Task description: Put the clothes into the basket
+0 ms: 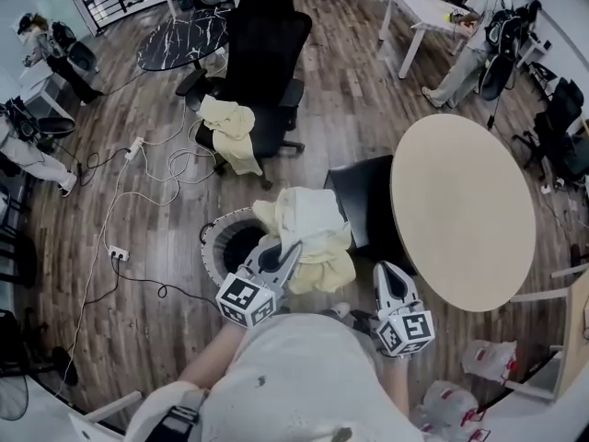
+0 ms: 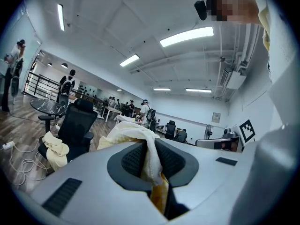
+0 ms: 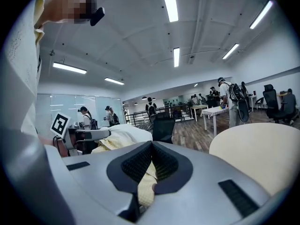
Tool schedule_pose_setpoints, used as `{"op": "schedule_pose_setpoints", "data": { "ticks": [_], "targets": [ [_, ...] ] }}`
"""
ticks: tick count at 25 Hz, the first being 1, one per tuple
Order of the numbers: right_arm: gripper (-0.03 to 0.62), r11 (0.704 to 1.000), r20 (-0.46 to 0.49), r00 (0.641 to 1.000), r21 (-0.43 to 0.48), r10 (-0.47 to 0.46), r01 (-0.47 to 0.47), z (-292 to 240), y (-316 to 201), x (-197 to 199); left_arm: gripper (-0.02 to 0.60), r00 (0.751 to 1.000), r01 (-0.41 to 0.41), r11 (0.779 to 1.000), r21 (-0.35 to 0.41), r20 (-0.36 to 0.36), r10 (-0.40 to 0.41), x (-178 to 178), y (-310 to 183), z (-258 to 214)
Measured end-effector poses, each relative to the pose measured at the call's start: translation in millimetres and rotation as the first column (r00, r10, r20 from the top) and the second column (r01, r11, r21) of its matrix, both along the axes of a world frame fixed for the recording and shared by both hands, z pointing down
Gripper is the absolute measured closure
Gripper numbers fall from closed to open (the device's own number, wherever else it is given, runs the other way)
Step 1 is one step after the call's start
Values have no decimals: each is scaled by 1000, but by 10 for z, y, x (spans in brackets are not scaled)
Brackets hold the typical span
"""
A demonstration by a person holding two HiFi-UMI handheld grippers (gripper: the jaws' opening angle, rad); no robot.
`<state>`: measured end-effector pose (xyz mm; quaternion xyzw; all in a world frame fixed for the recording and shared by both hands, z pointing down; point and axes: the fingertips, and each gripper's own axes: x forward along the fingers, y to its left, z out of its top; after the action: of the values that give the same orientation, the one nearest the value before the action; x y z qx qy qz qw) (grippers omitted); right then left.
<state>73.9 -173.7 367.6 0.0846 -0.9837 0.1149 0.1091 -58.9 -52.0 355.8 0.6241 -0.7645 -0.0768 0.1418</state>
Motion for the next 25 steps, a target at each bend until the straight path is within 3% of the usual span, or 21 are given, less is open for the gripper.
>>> {"op": "schedule_pose_setpoints", "data": {
  "ticks": [25],
  "targets": [
    [586, 981, -11, 981, 26, -193, 193, 128, 1972, -1414, 522, 983, 178, 984, 10, -33, -178, -1137, 2181, 260]
  ]
}}
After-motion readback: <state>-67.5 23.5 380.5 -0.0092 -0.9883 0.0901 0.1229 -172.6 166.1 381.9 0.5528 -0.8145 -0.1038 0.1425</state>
